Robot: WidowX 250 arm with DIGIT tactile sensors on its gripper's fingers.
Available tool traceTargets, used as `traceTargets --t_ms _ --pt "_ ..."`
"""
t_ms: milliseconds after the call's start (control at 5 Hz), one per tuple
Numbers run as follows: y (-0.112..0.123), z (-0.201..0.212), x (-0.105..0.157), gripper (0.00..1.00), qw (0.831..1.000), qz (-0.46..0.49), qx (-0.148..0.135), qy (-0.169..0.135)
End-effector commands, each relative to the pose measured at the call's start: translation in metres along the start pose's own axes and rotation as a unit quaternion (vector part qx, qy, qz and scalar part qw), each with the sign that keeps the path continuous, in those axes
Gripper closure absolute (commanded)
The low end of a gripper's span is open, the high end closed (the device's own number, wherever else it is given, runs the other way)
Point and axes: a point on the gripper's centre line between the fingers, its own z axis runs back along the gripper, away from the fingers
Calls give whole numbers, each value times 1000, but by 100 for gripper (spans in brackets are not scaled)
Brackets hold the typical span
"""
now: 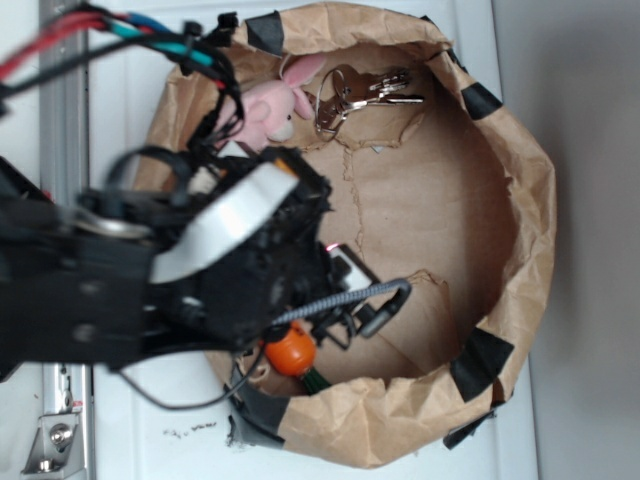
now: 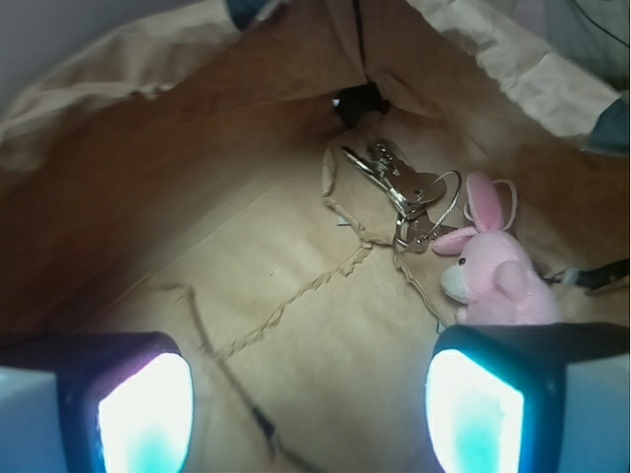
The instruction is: Grab the silver keys.
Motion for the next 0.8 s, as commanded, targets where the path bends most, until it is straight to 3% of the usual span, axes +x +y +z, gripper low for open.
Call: traceTargets --t_ms 0,200,600 --pt "-21 -49 47 0 996 51 67 -22" --pt "-45 -59 72 0 995 53 80 -29" --pt "-45 -59 72 0 995 53 80 -29"
